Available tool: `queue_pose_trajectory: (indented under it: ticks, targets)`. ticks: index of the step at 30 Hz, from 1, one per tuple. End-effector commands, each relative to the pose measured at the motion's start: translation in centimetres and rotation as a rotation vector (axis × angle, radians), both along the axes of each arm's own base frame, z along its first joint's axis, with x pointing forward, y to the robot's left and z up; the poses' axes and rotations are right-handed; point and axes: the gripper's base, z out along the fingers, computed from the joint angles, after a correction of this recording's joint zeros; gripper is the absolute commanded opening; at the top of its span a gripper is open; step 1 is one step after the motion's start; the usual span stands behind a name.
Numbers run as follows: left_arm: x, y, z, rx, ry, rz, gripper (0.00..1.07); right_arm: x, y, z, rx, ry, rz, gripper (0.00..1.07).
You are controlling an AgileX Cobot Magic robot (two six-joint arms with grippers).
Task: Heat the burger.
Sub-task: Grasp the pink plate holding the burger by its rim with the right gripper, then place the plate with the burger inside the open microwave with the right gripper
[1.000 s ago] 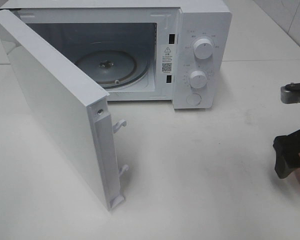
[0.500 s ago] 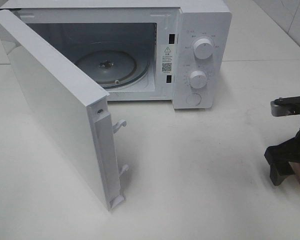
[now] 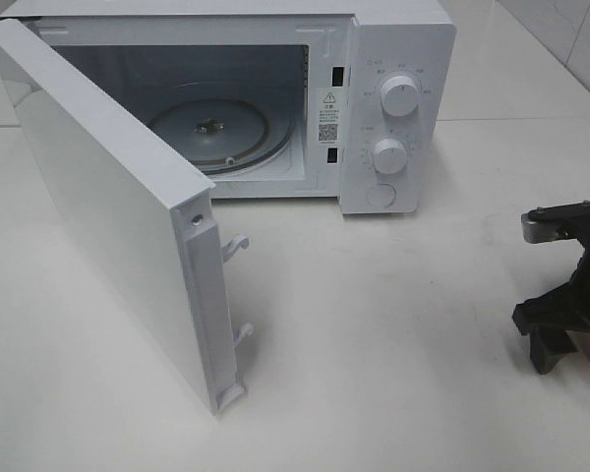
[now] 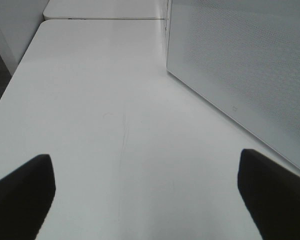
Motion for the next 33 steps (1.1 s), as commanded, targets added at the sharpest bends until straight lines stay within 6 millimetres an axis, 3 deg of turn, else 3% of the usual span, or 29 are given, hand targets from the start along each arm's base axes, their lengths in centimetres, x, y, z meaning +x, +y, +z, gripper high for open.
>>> queue_pose_trajectory:
  ticks: [1,9,10,11,12,13,14,16,17,18,26,33]
  targets:
    - [-0.2,0.0,0.0,-0.004,-0.028,-0.002,0.91,-0.5,-0.3,-0.4,-0.013,0.015,0.001,0.74]
    - [-0.2,0.0,0.0,-0.004,-0.028,-0.002,0.91,-0.9,-0.5,-0.6,-0.028,0.022,0.001,0.58]
    - [-0.2,0.0,0.0,-0.004,-0.028,-0.002,0.91,-0.9,-0.5,-0.6,-0.033,0.020,-0.003,0.52]
    - [-0.2,0.0,0.0,-0.004,-0.028,-0.002,0.91,-0.8,-0.7,-0.6,-0.051,0.015,-0.012,0.39]
    - [-0.2,0.0,0.0,-0.004,-0.028,-0.002,0.91,-0.8,-0.7,-0.6,-0.051,0.015,-0.012,0.39]
    - [-0.2,0.0,0.0,-0.004,-0.028,-0.002,0.91,-0.8,-0.9,-0.6,-0.074,0.012,-0.014,0.26]
    - [-0.2,0.0,0.0,-0.004,-0.028,-0.002,0.91,-0.8,-0.9,-0.6,-0.074,0.012,-0.014,0.26]
    - [-0.2,0.0,0.0,-0.004,-0.028,-0.002,0.91,-0.8,-1.1,-0.5,-0.102,0.014,0.005,0.09]
    - [-0.2,0.0,0.0,-0.004,-0.028,-0.002,0.91,-0.8,-1.1,-0.5,-0.102,0.014,0.005,0.09]
    - [-0.2,0.0,0.0,-0.004,-0.028,-0.002,0.91,-0.8,-1.2,-0.5,-0.114,0.017,0.023,0.00]
    - [-0.2,0.0,0.0,-0.004,-0.028,-0.002,0.91,-0.7,-1.0,-0.5,-0.117,0.004,-0.005,0.00]
    - [-0.2,0.0,0.0,-0.004,-0.028,-0.002,0.91,-1.1,0.5,-0.3,-0.188,0.025,0.056,0.00]
